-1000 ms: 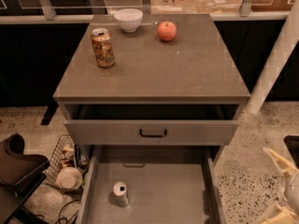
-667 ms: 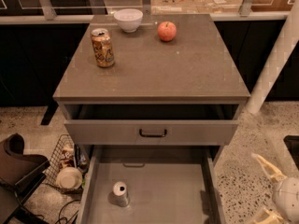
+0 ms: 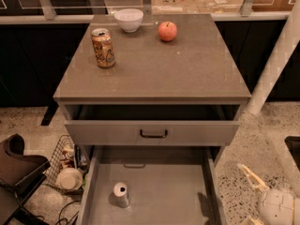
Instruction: Pick redbull can from middle drawer and place on counter
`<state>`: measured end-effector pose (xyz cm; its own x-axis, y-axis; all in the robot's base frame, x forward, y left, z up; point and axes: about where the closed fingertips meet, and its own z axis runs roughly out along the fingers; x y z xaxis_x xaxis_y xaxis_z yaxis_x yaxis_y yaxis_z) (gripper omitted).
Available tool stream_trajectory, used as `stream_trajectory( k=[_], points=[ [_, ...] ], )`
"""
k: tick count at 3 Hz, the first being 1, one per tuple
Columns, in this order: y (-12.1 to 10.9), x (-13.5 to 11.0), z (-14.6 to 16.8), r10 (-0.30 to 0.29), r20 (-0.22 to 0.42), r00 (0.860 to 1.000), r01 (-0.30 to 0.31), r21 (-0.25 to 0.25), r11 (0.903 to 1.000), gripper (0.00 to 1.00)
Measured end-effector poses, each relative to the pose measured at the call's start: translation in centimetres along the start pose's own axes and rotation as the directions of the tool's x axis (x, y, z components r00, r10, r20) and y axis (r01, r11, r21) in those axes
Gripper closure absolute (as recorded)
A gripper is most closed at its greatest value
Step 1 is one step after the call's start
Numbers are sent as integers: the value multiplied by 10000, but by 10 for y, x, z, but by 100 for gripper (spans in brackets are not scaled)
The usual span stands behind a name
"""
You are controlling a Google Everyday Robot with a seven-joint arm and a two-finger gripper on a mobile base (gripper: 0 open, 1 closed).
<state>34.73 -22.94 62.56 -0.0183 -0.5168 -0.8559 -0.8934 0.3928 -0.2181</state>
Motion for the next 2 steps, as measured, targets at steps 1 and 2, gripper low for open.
stream_trajectory(
  k=[1,2],
  points=[
    [0,0,0,0,1,10000,0,-1,10000,0],
    [2,3,10,130,-45,9999,-130,-99,9999,0]
  ],
)
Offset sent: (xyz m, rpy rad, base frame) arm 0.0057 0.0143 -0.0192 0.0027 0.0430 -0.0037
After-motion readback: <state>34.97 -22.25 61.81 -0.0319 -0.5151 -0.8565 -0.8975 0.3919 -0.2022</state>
